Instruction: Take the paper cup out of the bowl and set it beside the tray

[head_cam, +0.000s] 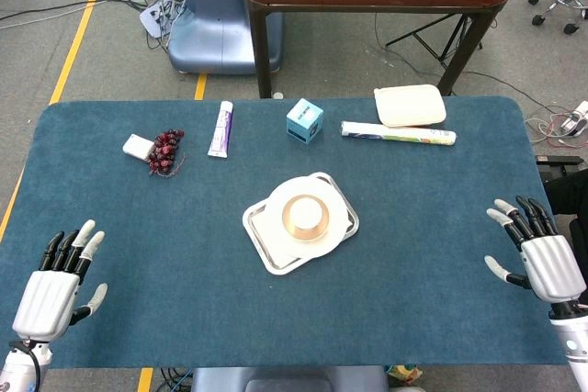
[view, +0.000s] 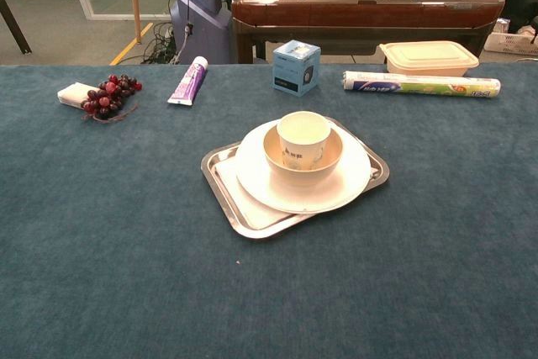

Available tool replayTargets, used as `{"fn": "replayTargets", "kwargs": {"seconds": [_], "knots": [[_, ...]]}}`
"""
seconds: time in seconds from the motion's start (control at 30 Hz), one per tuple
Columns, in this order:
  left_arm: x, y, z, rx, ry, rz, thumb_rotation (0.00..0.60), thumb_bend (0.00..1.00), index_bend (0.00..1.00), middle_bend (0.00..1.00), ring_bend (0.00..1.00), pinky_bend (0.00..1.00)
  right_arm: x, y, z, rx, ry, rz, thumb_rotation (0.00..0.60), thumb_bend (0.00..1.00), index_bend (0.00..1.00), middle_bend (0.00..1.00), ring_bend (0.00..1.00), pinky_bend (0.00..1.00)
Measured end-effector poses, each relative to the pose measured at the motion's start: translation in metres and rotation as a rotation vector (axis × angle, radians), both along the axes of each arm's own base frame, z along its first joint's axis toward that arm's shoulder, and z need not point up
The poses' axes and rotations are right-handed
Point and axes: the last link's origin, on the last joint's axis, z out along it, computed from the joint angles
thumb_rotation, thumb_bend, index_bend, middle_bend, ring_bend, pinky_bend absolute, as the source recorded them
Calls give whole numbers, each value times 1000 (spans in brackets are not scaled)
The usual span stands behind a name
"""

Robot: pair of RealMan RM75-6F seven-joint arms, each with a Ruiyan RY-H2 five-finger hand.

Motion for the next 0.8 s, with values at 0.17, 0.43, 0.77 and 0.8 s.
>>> {"fn": "replayTargets", "kwargs": {"seconds": [0.17, 0.43, 0.77, 0.8], "knots": [[1, 0, 0, -1, -1, 0, 600, 324, 0, 0, 0, 0, -1, -1, -1, 4, 7, -5, 600, 315, 191, 156, 0, 0], [1, 0, 2, 8, -3, -7, 600, 325, 0, 0, 0, 0, 0, -1, -3, 8, 6, -3, 600, 315, 191, 156, 0, 0], [0, 1, 2, 8, -8, 4, 600, 325, 0, 0, 0, 0, -3, -6, -8, 34, 6, -23, 600, 315, 191, 156, 0, 0], [0, 1, 2, 7, -8, 6, 600, 325, 0, 0, 0, 0, -3, -7, -9, 39, 6, -24, 600, 315, 191, 156, 0, 0]]}}
